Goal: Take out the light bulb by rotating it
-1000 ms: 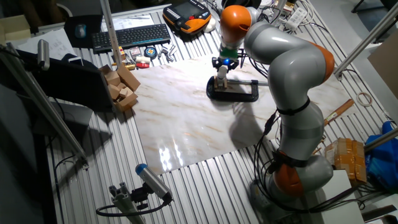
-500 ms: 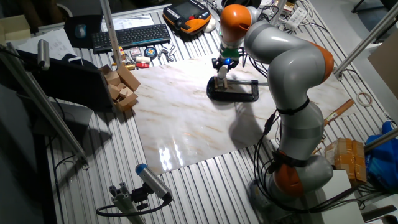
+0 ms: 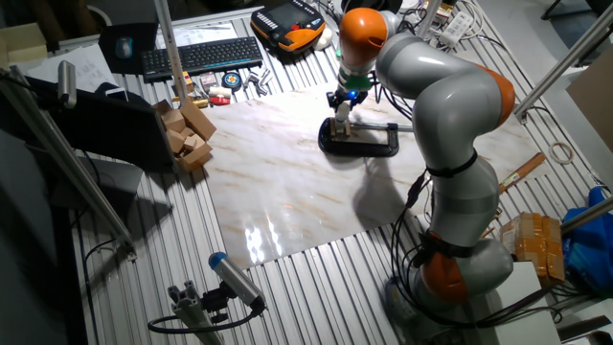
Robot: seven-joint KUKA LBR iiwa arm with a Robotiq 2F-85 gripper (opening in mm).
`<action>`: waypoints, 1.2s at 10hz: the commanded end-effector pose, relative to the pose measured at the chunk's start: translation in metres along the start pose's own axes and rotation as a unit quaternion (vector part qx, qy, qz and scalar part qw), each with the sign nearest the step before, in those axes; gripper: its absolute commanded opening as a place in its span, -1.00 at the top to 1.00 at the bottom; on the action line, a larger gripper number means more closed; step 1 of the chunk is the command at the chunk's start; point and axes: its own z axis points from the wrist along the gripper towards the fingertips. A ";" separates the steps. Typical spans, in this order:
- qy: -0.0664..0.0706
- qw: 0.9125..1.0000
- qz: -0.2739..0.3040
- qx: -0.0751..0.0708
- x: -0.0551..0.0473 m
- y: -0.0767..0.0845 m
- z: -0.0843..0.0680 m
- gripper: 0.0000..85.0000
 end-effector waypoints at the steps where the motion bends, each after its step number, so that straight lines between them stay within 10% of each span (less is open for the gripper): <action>1: -0.001 1.000 -0.008 0.000 0.000 0.000 0.000 1.00; 12: -0.008 0.978 -0.210 -0.003 0.000 0.000 0.000 1.00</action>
